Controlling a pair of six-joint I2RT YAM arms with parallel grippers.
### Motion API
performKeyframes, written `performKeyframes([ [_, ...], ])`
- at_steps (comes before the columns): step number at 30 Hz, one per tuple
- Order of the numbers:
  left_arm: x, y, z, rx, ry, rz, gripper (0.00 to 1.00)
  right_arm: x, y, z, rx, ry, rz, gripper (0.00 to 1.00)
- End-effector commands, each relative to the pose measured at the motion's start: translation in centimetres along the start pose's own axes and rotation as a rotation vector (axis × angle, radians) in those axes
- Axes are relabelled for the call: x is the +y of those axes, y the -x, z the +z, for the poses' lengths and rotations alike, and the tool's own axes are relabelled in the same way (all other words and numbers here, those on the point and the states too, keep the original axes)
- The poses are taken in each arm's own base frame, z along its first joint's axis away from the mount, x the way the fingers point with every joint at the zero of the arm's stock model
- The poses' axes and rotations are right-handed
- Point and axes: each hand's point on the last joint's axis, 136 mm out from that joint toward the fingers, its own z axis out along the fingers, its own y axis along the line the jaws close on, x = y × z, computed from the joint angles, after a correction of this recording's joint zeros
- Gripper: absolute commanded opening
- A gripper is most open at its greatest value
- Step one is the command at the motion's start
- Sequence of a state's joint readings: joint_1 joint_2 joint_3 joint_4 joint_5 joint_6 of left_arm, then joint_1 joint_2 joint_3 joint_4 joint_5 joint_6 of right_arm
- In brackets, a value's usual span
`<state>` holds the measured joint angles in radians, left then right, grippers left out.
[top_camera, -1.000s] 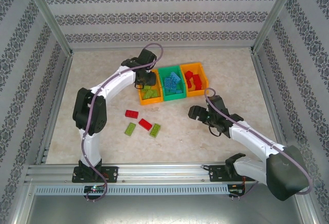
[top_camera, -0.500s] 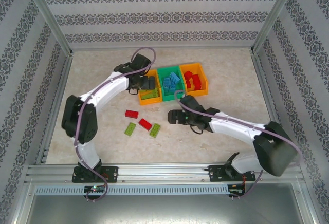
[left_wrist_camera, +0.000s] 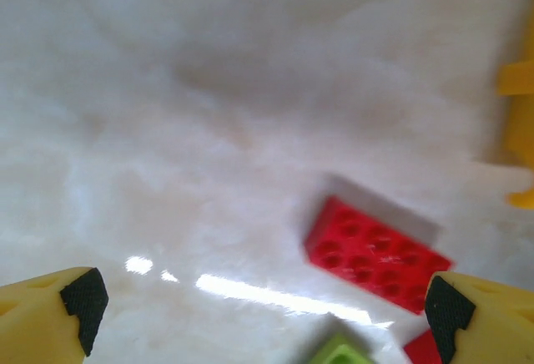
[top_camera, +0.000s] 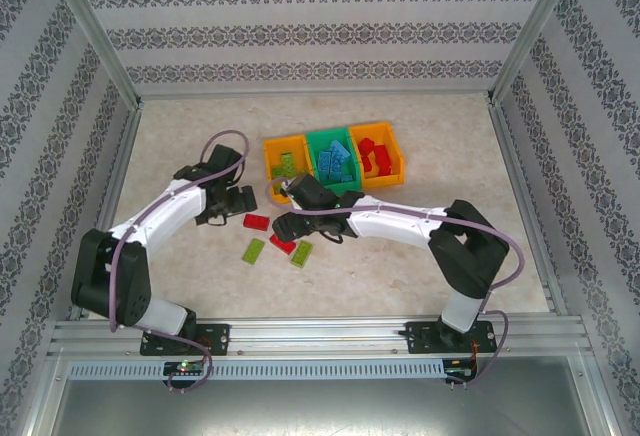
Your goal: Sort the legos into containers by color
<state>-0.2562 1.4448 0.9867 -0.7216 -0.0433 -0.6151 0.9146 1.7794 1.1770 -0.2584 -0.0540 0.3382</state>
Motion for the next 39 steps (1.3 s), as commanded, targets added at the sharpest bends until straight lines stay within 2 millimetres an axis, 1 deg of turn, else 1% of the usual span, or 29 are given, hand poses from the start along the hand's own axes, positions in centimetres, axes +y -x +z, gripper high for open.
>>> performKeyframes([
  [1, 0.7, 0.7, -1.1, -0.035, -0.06, -0.101, 0.99, 1.3, -1.6, 0.9, 0.109, 0.054, -0.144, 0.77],
  [4, 2.0, 0.6, -1.2, -0.032, -0.04, -0.113, 0.99, 2.5, -1.9, 1.6, 0.138, 0.085, -0.184, 0.76],
  [7, 3.0, 0.3, -1.1, -0.026, -0.034, -0.139, 0.99, 3.2, -2.6, 2.6, 0.183, 0.076, -0.228, 0.76],
  [11, 3.8, -0.2, -0.8, -0.017, -0.043, -0.165, 0.99, 2.9, -3.5, 4.1, 0.234, 0.043, -0.258, 0.76],
  [15, 4.3, -0.6, -0.8, -0.014, -0.042, -0.177, 0.99, 2.6, -4.1, 5.2, 0.269, 0.03, -0.276, 0.72],
  [19, 4.6, -0.7, -0.9, -0.02, -0.041, -0.184, 0.99, 1.9, -4.7, 6.0, 0.307, -0.016, -0.299, 0.63],
  [20, 4.7, -0.7, -1.0, -0.021, -0.042, -0.183, 0.99, 1.7, -4.8, 6.1, 0.315, -0.024, -0.302, 0.6],
  [21, 4.7, -0.7, -1.1, -0.025, -0.042, -0.181, 0.99, 1.6, -4.8, 6.2, 0.318, -0.031, -0.304, 0.56],
  [24, 4.8, -0.6, -1.3, -0.029, -0.039, -0.174, 0.99, 1.4, -4.5, 6.0, 0.305, -0.051, -0.304, 0.37],
  [26, 4.7, -0.5, -1.4, -0.029, -0.04, -0.171, 0.99, 1.7, -3.6, 5.4, 0.274, -0.05, -0.3, 0.27],
  [28, 4.7, -0.4, -1.5, -0.032, -0.043, -0.171, 0.99, 2.2, -2.4, 4.5, 0.226, -0.04, -0.289, 0.22],
  [31, 4.4, -0.3, -1.5, -0.034, -0.054, -0.171, 0.99, 2.7, 0.1, 2.3, 0.141, -0.021, -0.261, 0.17],
  [33, 4.2, -0.2, -1.7, -0.037, -0.067, -0.171, 1.0, 2.3, 1.7, 0.6, 0.083, -0.014, -0.226, 0.17],
  [36, 3.8, -0.1, -1.8, -0.042, -0.09, -0.158, 1.0, -0.1, 4.3, -2.6, -0.02, -0.017, -0.147, 0.17],
  [37, 3.6, -0.1, -1.9, -0.046, -0.1, -0.151, 1.0, -1.6, 5.3, -3.9, -0.058, -0.028, -0.11, 0.17],
  [38, 3.5, -0.1, -1.9, -0.048, -0.106, -0.145, 1.0, -3.6, 5.9, -4.9, -0.086, -0.051, -0.069, 0.19],
  [39, 3.3, 0.0, -2.0, -0.052, -0.108, -0.14, 1.0, -5.6, 6.4, -5.7, -0.108, -0.079, -0.027, 0.19],
])
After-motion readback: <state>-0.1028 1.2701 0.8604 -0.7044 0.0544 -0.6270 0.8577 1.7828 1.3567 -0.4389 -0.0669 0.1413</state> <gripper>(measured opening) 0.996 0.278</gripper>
